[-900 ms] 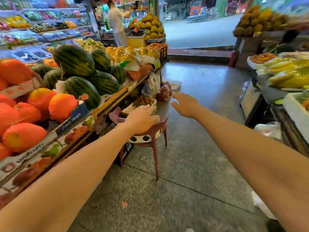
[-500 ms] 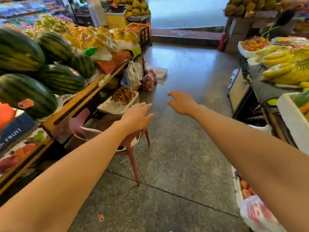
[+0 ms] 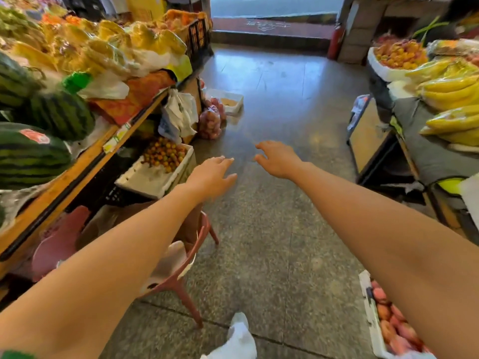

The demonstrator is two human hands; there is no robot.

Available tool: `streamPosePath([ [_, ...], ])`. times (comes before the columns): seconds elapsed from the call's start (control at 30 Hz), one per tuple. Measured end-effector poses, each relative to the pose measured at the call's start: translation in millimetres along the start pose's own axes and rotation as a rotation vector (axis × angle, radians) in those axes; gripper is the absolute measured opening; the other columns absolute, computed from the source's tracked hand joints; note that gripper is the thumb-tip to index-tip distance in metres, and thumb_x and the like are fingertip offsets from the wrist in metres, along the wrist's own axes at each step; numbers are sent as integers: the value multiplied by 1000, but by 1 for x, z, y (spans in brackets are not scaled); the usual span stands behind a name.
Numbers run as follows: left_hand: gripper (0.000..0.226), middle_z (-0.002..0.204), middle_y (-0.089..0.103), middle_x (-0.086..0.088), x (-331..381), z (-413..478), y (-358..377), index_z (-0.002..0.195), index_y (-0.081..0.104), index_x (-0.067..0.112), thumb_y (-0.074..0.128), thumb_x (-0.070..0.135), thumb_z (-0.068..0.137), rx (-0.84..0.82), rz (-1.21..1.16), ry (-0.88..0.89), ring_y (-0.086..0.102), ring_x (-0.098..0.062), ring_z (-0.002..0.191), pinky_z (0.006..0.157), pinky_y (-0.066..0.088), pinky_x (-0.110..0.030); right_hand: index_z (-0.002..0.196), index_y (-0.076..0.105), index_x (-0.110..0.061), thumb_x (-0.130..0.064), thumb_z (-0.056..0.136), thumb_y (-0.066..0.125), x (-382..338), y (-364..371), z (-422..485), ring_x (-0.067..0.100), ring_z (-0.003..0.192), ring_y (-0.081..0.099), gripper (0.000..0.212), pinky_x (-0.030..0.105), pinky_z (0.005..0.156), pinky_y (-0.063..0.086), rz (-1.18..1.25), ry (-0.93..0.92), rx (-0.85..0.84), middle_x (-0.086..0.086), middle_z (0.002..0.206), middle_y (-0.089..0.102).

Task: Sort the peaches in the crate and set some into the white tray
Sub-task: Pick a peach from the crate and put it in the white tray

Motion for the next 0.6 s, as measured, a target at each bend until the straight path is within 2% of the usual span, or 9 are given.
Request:
streamPosePath([
  [0.33,58,159,23,-7,-56,193,-36,152,24,19,39,43,101,-42,-25,1,21,-24,146,117,24,-39,144,40,-15,-34,101,39,54,-25,186,32,134,39,46,44,104,35,-8,59,-27,11,148,41],
  [0.6,57,159,22,-8,-102,359,-60,152,24,19,38,41,101,-55,-58,-70,20,-24,146,115,23,-40,144,39,-14,-34,102,37,105,-41,362,33,132,41,47,46,103,37,-28,4,-74,14,146,43],
])
Point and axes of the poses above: each hand's wrist, its own z-axis towards the middle knuckle, its own y-axis out of the palm, x = y × z, the point moved 5 cm from there along z, towards the middle knuckle
